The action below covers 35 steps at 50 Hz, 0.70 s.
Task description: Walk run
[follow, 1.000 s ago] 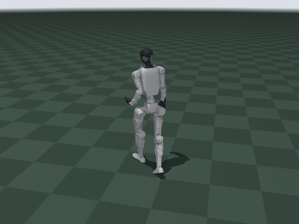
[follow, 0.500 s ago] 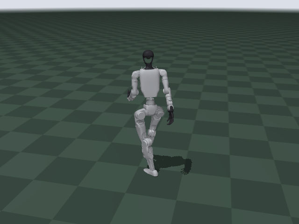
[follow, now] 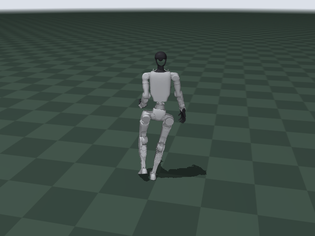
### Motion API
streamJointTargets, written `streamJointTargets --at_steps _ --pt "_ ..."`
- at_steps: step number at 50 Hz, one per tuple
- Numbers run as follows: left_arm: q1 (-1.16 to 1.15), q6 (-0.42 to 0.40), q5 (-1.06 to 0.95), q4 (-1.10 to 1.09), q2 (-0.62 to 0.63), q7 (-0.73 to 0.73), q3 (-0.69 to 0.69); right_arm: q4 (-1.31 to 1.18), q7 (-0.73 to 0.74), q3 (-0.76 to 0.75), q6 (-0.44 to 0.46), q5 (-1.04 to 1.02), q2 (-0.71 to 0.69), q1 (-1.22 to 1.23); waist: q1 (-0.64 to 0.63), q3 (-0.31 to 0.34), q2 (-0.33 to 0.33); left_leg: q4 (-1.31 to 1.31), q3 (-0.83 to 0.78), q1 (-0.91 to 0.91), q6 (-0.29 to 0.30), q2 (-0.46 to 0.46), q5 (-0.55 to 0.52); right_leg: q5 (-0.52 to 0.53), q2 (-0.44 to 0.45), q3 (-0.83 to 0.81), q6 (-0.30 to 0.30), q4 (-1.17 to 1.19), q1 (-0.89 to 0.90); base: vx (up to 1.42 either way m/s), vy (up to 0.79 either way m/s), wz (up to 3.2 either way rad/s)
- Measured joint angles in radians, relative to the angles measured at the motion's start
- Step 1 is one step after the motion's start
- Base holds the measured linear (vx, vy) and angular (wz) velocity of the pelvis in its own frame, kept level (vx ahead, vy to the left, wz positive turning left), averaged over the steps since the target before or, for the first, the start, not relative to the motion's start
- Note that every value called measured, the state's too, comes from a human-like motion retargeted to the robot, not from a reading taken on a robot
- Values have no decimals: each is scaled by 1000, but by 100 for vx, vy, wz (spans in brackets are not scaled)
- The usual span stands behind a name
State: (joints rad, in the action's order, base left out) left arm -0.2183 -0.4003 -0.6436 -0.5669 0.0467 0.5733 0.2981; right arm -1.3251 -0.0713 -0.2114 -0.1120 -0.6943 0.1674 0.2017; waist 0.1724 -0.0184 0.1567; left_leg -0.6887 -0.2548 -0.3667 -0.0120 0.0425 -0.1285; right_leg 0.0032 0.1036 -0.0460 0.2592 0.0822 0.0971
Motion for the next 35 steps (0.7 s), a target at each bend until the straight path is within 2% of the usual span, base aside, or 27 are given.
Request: streamJointTargets --at_steps 3,6,7,10,13,15,17,18,20,21,22,23,25,28,32,35 --pt "-17 6 -5 12 7 7 40 46 6 15 -20 13 14 76 -35 14 -26 309 -40 -18 -41 -11 9 -20 49 65 3 5 -51 67 -2 -181" --pt "-27 5 -3 15 7 4 63 70 -6 7 -25 37 19 125 -36 26 -48 552 -42 -41 -60 -65 107 -47 81 92 3 6 -111 73 -3 -106" --pt "-26 5 2 14 5 2 68 76 -9 1 -25 49 19 133 -31 29 -53 616 -15 -50 -45 -98 139 -55 87 91 3 6 -130 90 -6 -39" --pt "-13 8 26 7 -3 3 72 76 0 -20 -27 94 17 123 -32 44 -73 696 65 -47 111 -146 162 -53 119 54 3 15 -186 81 -7 -38" --pt "6 15 50 -3 -13 8 71 21 20 -37 -22 130 4 82 -98 48 -63 612 188 -31 55 -159 112 30 141 56 1 49 -226 91 -20 -118" --pt "7 22 66 -14 -13 16 77 -53 16 -51 -8 125 -7 46 -169 35 -39 595 163 -7 21 -145 26 146 115 26 -22 104 -237 84 -15 -196" --pt "6 24 64 -24 -8 23 82 -144 -4 -66 22 80 -16 16 -211 21 -22 578 222 22 -33 -145 46 342 97 11 -102 211 -213 118 -4 -158" --pt "5 23 55 -30 -5 22 93 -194 -11 -59 42 50 -23 5 -199 15 -22 549 207 24 -34 -123 71 436 99 1 -162 284 -186 102 -6 -110" --pt "0 26 21 -48 -2 13 113 -299 -10 -11 76 2 -31 -21 -158 7 -3 499 151 49 -34 -108 125 520 85 -8 -281 548 -88 87 -8 -74" --pt "9 27 5 -56 -5 7 101 -334 -12 3 87 -15 -22 -33 -137 16 12 501 76 96 -50 -125 151 520 27 -54 -318 700 -38 87 -5 -35" --pt "19 25 -7 -63 -8 1 89 -361 -15 10 95 -37 -16 -49 -120 19 12 511 37 137 -59 -129 172 520 -12 -99 -331 803 6 74 -1 -21" --pt "30 20 -10 -69 -13 -5 75 -371 -22 4 98 -68 -17 -74 -108 13 -19 537 69 169 -52 -107 183 520 -11 -143 -292 806 40 60 1 -71" --pt "55 8 -1 -73 -21 -12 60 -372 -40 6 95 -116 -25 -131 -130 -1 -95 573 61 199 -36 -15 190 472 56 -177 -203 748 111 60 0 -133" --pt "89 -7 16 -60 -36 3 6 -335 -29 5 85 -129 -24 -233 -67 -3 -136 590 30 245 -27 9 220 344 40 -197 -238 715 242 71 -3 0" --pt "112 14 -15 -15 -56 50 -38 -336 30 -15 86 -103 -7 -329 43 -8 -156 615 32 319 -21 -22 273 192 -30 -182 -276 512 372 78 -8 18" --pt "140 31 -34 7 -82 61 -48 -375 27 -51 105 -67 5 -361 96 -4 -139 631 6 394 -10 -68 317 176 -164 -277 -271 272 391 62 -11 -39"
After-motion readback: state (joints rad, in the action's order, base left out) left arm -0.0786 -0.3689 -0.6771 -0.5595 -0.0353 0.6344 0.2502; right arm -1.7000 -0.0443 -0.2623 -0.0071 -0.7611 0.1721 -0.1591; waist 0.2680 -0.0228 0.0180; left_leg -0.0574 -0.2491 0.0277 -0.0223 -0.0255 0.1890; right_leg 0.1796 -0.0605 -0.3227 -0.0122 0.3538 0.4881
